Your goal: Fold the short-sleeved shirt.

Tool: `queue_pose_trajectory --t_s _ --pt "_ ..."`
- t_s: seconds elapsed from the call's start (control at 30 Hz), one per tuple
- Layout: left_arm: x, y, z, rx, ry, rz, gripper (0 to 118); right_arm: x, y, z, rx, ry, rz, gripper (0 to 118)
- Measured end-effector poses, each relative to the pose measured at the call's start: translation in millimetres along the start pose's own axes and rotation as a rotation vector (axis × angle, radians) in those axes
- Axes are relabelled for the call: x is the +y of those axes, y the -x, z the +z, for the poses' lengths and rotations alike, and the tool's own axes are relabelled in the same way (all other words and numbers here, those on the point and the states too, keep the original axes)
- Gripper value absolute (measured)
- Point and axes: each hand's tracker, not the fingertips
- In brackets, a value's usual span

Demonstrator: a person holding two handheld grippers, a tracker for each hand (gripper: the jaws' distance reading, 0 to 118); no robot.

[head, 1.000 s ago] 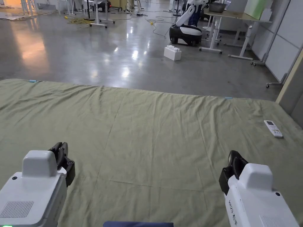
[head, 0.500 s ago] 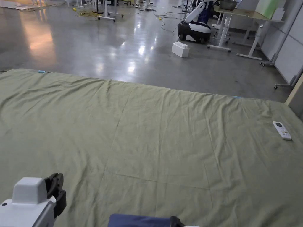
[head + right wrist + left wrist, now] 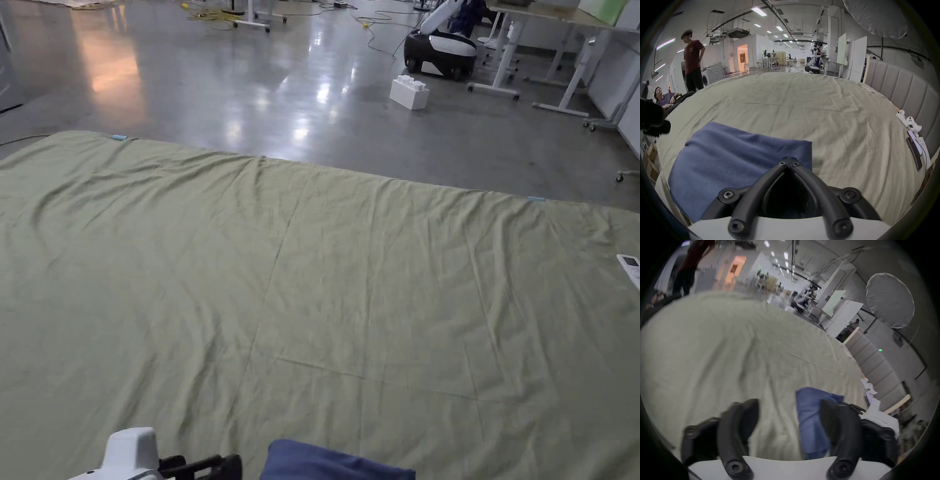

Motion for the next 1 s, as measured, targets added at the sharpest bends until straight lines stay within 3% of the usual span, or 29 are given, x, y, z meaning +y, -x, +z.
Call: queue_pose_trajectory --t_s 0.03,0.2,0.43,0.53,0.7,0.77,0.93,1.0 --pt "0 5 -7 -0.053 0.028 0.03 93 0 0 -2 -0.001 0.003 0.001 0" --pt "0 21 -43 -0.193 0.129 0.162 94 -2 3 -2 -0.01 0.001 0.022 0" --pt "-12 31 -100 -0.347 0.375 0.246 93 -2 3 0 -0.003 -0.001 0.025 0" --pt "-11 29 -108 -0.395 0.347 0.228 92 -2 3 0 -0.002 -0.003 0.028 0" --pt "-5 25 -120 -0.389 0.378 0.231 80 -2 3 1 -0.003 -0.002 0.026 0" --pt "-7 20 -125 -0.358 0.389 0.197 60 -2 2 0 -0.008 -0.002 0.022 0" --pt "-11 31 -125 -0.377 0.388 0.248 32 1 -1 0 -0.024 0.0 0.002 0" --pt "-14 32 -122 -0.392 0.376 0.261 27 0 -3 -3 -0.028 0.004 -0.006 0"
